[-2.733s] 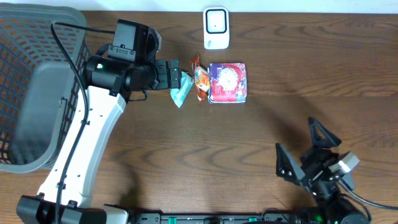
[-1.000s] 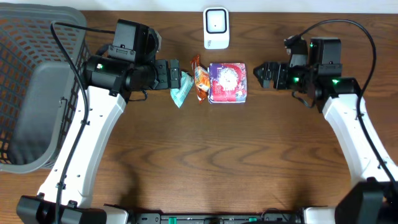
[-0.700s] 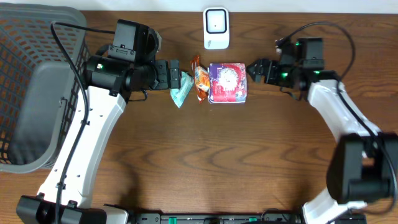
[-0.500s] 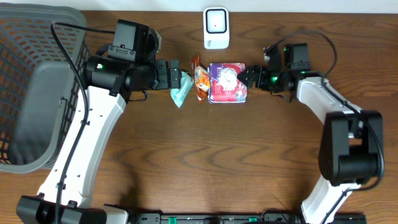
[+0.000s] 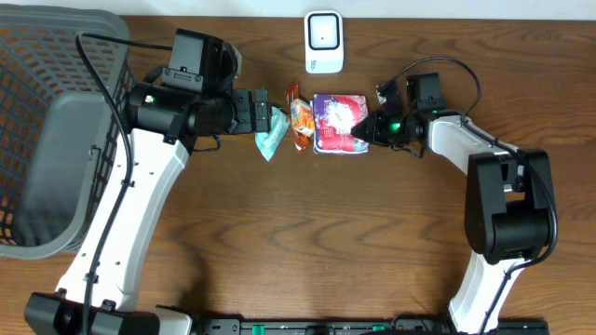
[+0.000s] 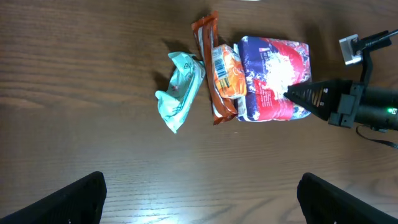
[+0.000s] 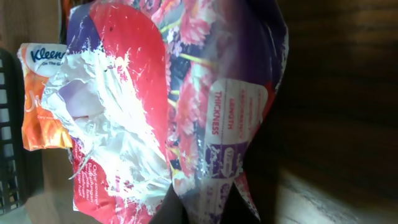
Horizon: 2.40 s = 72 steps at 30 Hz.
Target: Scan the item barcode
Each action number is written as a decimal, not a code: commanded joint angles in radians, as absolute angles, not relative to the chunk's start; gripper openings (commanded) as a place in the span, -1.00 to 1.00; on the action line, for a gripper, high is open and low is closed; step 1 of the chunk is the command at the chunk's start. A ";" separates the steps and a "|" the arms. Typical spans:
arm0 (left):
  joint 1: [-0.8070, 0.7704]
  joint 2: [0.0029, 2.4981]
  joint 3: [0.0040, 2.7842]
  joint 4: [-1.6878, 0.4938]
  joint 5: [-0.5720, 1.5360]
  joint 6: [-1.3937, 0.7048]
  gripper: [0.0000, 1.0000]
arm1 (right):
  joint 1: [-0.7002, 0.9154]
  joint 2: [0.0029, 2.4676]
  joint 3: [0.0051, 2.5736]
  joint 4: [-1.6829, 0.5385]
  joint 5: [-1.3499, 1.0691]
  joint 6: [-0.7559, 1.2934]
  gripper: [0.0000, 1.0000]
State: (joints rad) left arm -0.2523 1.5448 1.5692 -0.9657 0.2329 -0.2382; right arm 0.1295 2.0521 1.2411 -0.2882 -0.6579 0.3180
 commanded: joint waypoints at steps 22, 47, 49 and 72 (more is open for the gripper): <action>-0.252 1.549 1.576 -0.968 0.230 -0.233 0.96 | 0.165 1.626 1.303 -0.989 0.806 0.577 -0.98; -0.252 1.549 1.576 -0.968 0.231 -0.233 0.96 | 0.419 1.845 1.345 -0.753 0.407 0.500 0.41; -0.252 1.549 1.576 -0.968 0.231 -0.233 0.96 | 0.424 1.845 1.417 -0.773 0.367 0.435 0.59; -0.252 1.549 1.576 -0.968 0.230 -0.233 0.96 | -0.287 1.919 1.592 -1.064 -0.500 -0.260 0.98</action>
